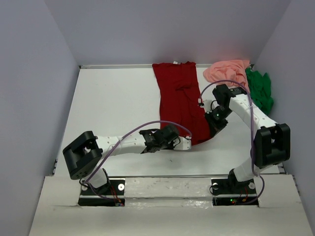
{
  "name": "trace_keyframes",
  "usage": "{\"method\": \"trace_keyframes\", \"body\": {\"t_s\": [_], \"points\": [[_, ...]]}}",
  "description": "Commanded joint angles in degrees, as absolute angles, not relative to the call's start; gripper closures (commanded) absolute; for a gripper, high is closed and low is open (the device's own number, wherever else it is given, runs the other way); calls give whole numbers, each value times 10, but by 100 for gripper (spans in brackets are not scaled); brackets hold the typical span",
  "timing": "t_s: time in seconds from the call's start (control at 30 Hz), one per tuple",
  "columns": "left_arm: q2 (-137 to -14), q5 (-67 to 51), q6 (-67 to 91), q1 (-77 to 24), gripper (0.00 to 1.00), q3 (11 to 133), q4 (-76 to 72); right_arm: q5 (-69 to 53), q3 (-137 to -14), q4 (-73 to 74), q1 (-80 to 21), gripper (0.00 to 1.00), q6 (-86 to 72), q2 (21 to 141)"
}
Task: Fold and stack the t-shirts
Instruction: Grab the bottom of the folded rectangular tshirt with both arms, then fold the folded rectangular tshirt in 1/3 of the way
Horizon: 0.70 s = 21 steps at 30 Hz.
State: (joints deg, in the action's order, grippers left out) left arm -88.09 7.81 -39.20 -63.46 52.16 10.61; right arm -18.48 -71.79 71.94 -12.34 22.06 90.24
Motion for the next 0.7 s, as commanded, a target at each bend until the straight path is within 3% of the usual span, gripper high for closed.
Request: {"method": "trace_keyframes", "body": {"t_s": [0.0, 0.67], "points": [[-867, 142, -411, -619, 100, 548, 86, -193, -746, 755, -120, 100, 218, 893], [-893, 198, -444, -552, 100, 599, 7, -221, -899, 670, -120, 100, 188, 1042]]}}
